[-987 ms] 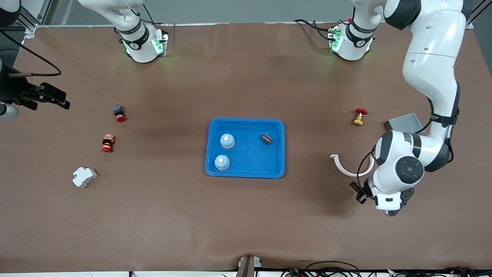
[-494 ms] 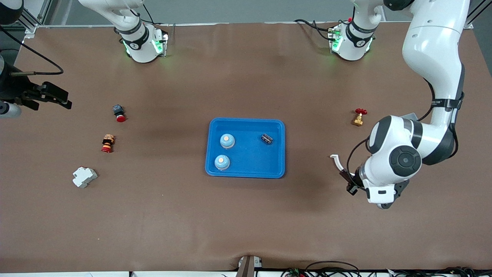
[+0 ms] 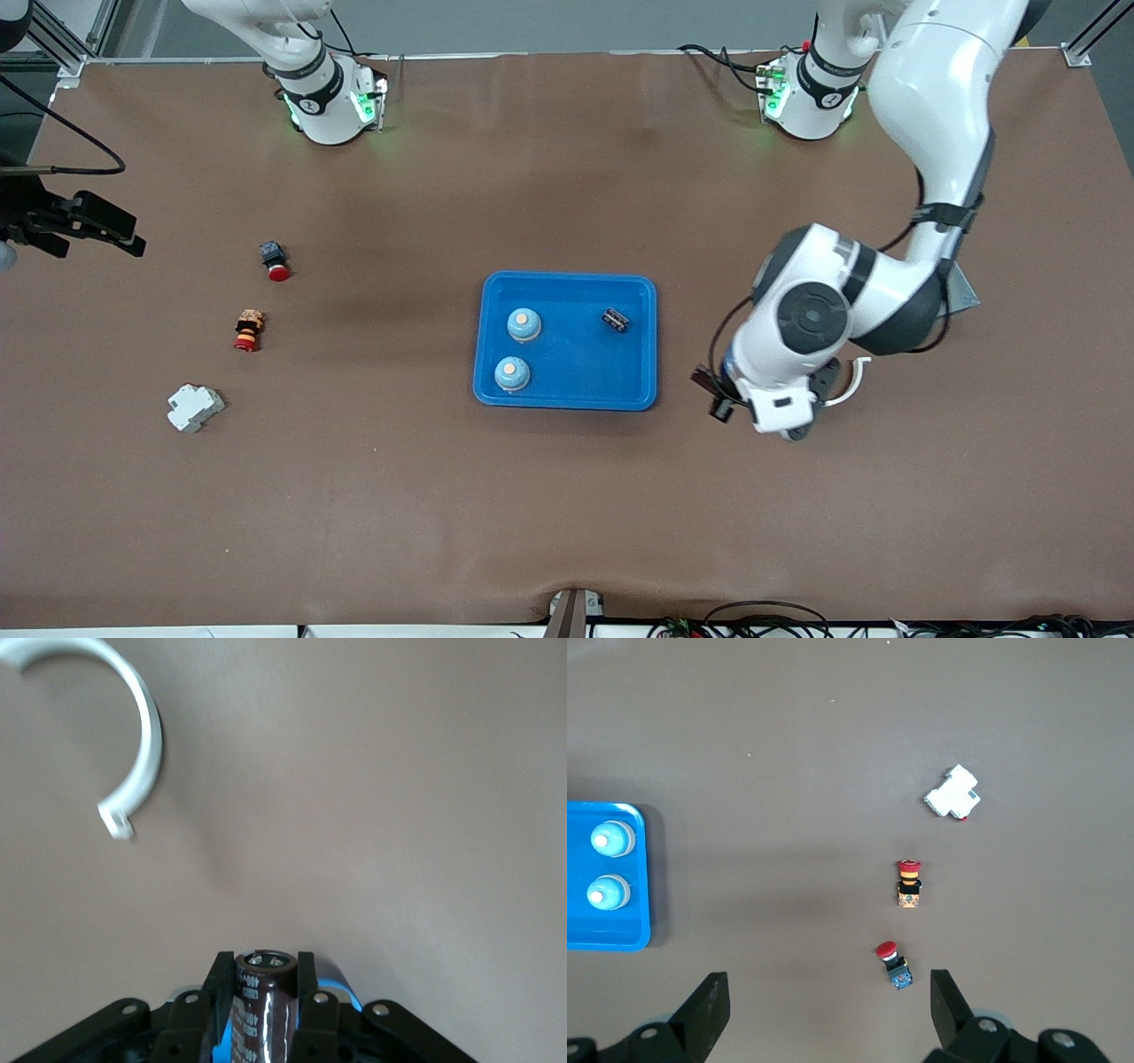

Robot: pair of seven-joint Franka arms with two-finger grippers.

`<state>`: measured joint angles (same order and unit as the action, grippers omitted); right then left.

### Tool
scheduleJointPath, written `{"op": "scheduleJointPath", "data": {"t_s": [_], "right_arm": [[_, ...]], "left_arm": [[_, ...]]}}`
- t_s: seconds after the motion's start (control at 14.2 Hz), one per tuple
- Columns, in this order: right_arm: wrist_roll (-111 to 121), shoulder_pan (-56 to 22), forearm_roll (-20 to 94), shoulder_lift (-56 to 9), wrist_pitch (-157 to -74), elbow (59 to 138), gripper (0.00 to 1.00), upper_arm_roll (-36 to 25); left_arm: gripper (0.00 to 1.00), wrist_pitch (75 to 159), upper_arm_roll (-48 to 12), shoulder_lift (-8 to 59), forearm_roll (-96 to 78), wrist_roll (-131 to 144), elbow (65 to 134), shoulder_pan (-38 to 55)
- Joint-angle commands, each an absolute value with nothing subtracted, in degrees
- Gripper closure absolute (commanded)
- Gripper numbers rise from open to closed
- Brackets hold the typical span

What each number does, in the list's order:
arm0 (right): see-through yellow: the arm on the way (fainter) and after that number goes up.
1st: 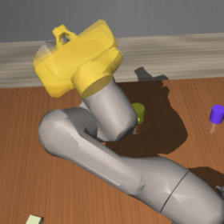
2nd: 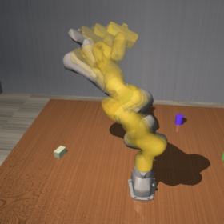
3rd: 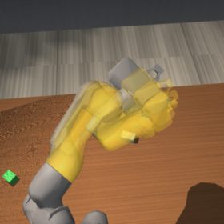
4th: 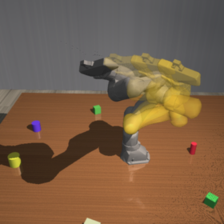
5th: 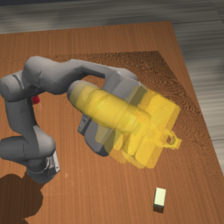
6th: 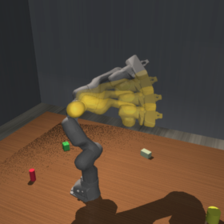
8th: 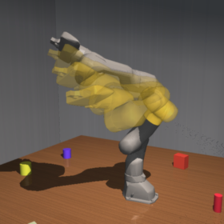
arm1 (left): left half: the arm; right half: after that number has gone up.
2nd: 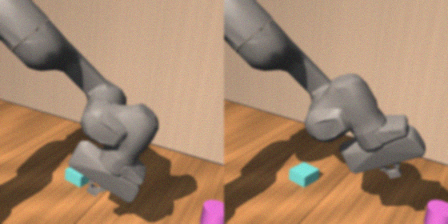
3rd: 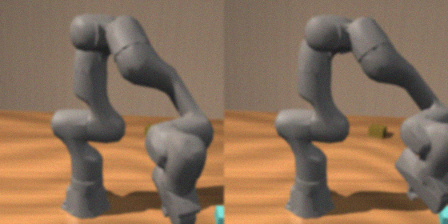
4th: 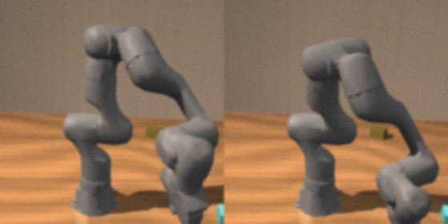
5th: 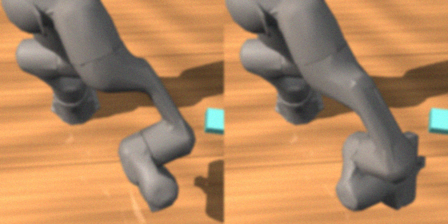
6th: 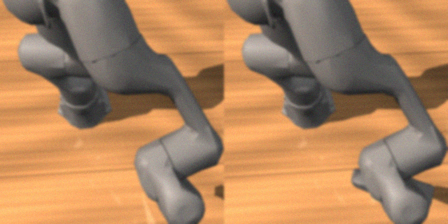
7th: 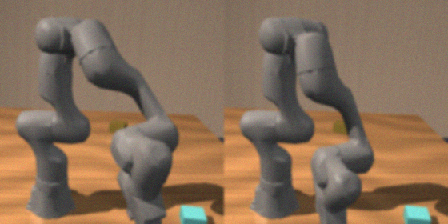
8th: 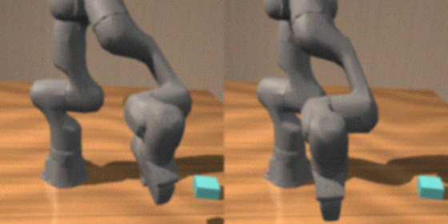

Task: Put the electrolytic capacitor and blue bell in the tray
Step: 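Carry the second brown capacitor over the tray with the left gripper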

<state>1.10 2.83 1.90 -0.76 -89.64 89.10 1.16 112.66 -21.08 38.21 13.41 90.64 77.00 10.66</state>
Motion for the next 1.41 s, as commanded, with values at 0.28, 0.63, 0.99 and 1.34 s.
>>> {"op": "scheduleJointPath", "data": {"t_s": [0.28,0.63,0.99,1.34], "right_arm": [[1.3,3.1,-1.5,-2.8,-91.7,87.5,0.0,1.9],[0.9,3.3,-1.5,-2.8,-92.1,87.5,0.0,1.9],[0.7,3.1,-1.3,-2.7,-91.8,87.7,0.0,1.9],[0.8,3.2,-1.3,-2.9,-92.0,88.1,0.0,1.9]], "left_arm": [[1.0,118.5,-20.3,40.8,14.1,100.7,76.0,17.0],[1.0,124.3,-20.1,43.2,14.3,104.8,76.0,19.9],[1.0,125.5,-18.7,46.2,14.6,105.9,76.5,22.0],[1.0,125.5,-18.7,47.5,14.7,105.9,77.1,22.0]]}}
